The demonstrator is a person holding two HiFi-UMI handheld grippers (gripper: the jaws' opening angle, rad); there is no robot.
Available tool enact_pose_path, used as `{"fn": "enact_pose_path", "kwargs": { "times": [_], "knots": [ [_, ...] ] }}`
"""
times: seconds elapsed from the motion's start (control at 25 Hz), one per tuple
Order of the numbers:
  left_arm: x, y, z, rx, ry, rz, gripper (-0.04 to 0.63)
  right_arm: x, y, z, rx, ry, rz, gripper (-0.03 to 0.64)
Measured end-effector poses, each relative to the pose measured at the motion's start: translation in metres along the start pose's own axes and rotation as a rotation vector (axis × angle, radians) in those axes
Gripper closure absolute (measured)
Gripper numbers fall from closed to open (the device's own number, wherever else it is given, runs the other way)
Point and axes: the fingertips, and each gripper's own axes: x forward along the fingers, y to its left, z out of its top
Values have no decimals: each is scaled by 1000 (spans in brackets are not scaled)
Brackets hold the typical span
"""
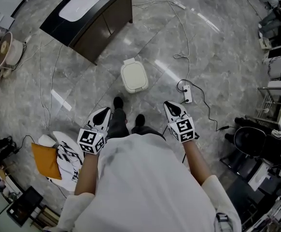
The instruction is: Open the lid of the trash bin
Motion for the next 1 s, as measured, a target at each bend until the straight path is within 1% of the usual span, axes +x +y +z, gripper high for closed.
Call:
{"fn": "enact_pose_path", "kwargs": {
  "times": [0.24,0.48,0.84,1.0],
  "knots": [
    [26,29,9,31,20,-44,577,19,-6,10,2,20,-45,584],
    [60,61,14,56,65,-123,577,44,-15,22,-1,47,-89,584],
    [100,99,-2,110,162,-237,577,89,-16,9,66,142,-122,584],
    [118,115,-19,144,209,-280,577,120,-13,-5,90,185,-119,584]
  ]
}}
